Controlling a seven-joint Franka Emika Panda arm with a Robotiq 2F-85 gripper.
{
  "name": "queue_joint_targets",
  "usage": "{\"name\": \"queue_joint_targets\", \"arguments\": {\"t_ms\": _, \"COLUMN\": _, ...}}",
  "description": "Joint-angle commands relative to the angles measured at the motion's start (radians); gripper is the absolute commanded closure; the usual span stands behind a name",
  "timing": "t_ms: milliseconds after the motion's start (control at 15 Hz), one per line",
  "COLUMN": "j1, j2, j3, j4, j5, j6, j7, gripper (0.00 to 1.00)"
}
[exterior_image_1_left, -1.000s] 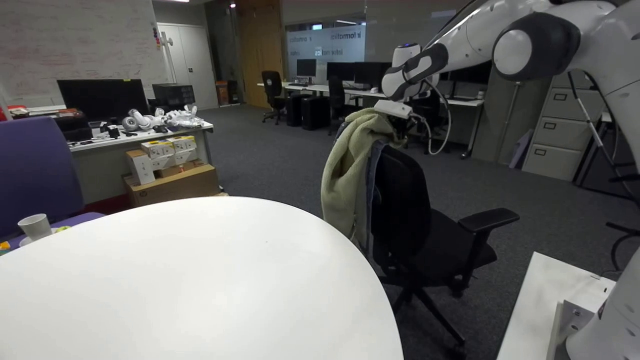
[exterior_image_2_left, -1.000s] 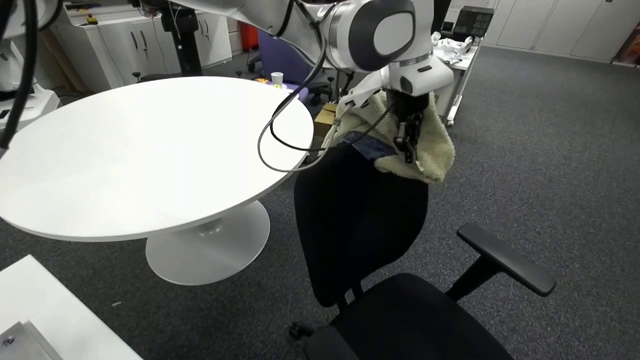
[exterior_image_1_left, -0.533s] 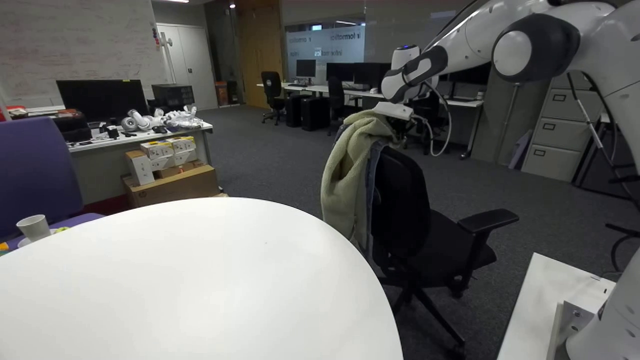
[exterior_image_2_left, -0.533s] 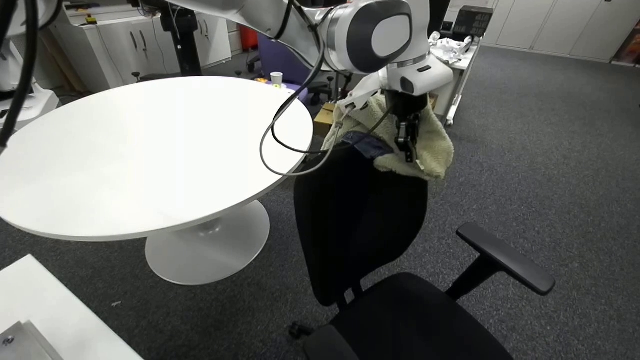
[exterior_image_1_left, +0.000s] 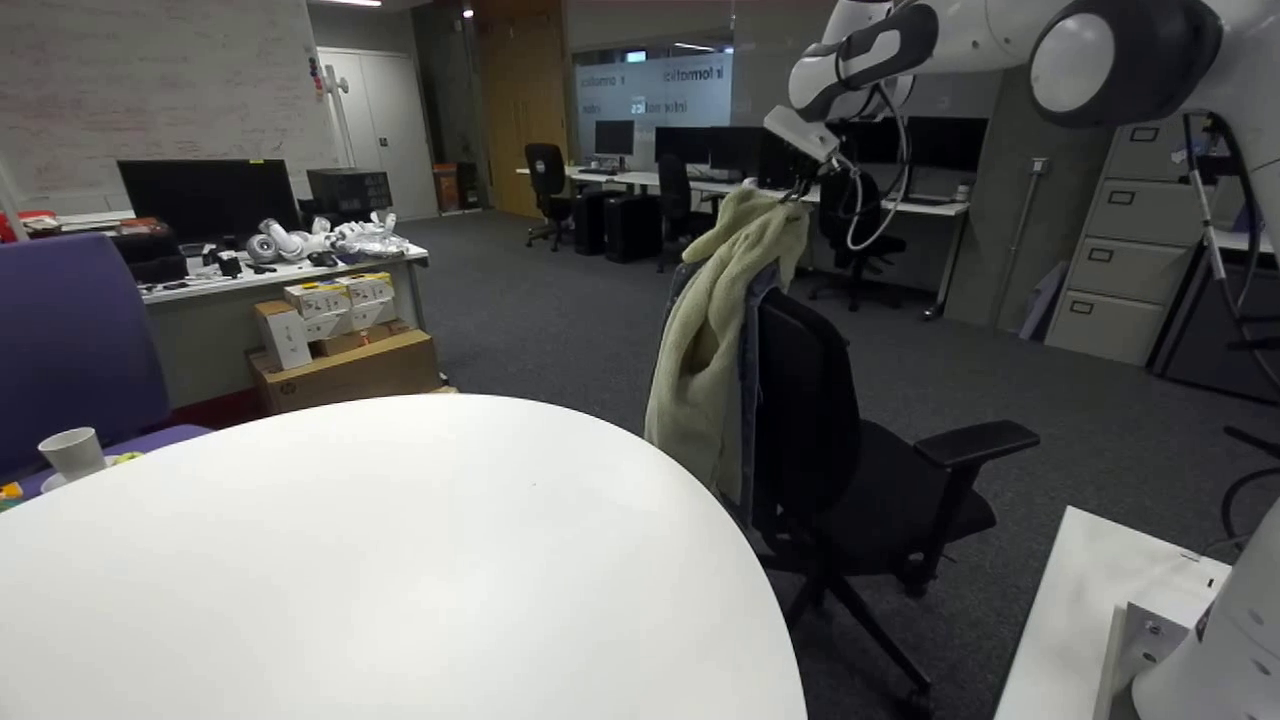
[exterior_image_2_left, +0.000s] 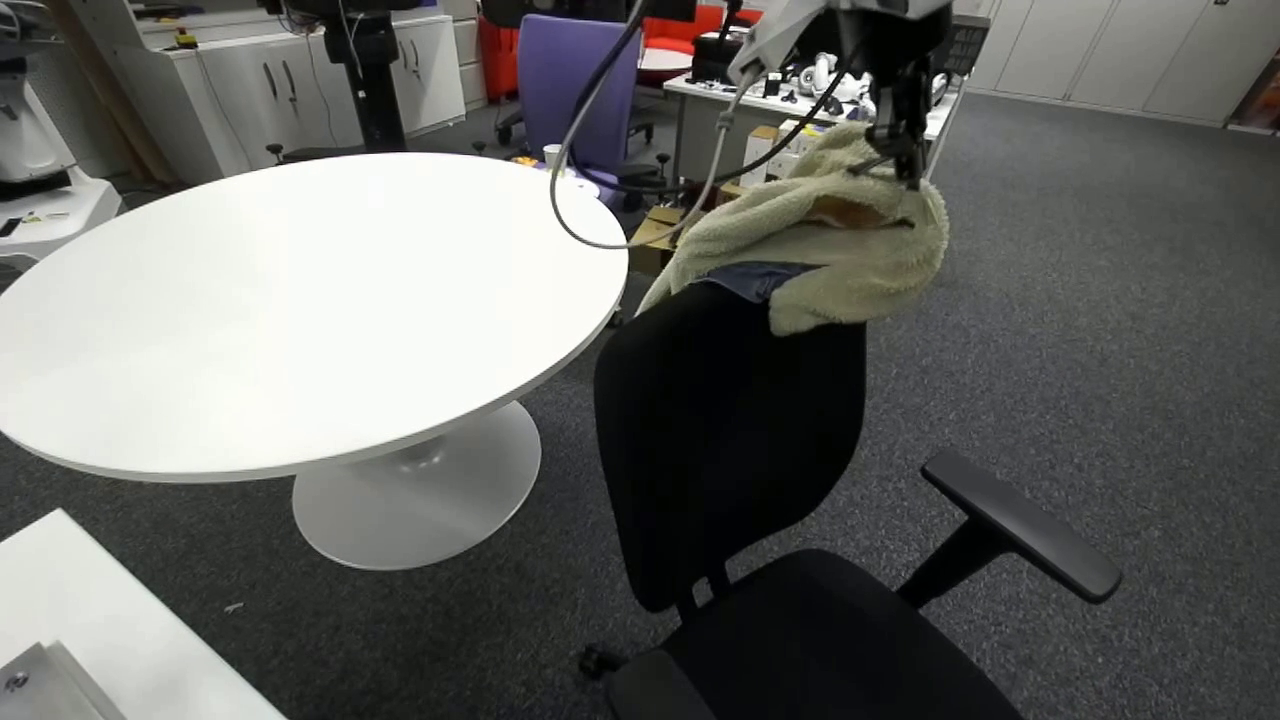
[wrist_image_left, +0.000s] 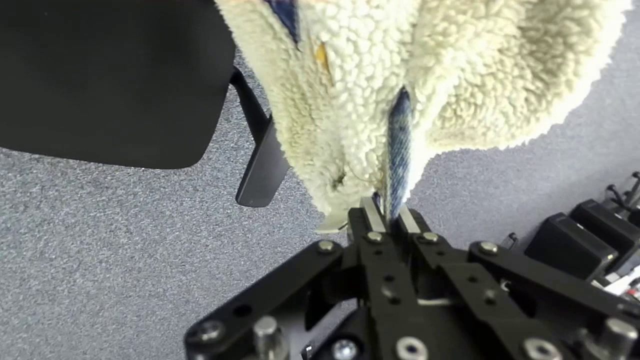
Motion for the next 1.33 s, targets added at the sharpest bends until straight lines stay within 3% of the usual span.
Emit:
{"name": "queue_joint_targets", "arguments": {"t_ms": 0, "j1": -0.073, "j2": -0.050, "j3": -0.029, "j4": 0.029, "j5": 0.068, "j6": 0.020, "j7": 0.037, "gripper": 0.98}}
{"name": "queue_joint_targets", "arguments": {"t_ms": 600, "j1": -0.170, "j2": -0.071, "j3": -0.113, "j4": 0.006, "j5": 0.162, "j6": 0.055, "j7": 0.172, "gripper": 0.98}}
{"name": "queue_joint_targets", "arguments": {"t_ms": 800, "j1": -0.174, "j2": -0.094, "j3": -0.115, "j4": -0.007, "j5": 0.165, "j6": 0.111, "j7": 0.122, "gripper": 0.98}}
{"name": "queue_joint_targets", "arguments": {"t_ms": 1267, "j1": -0.170, "j2": -0.163, "j3": -0.068, "j4": -0.066, "j5": 0.219, "j6": 0.373, "j7": -0.014, "gripper": 0.98}}
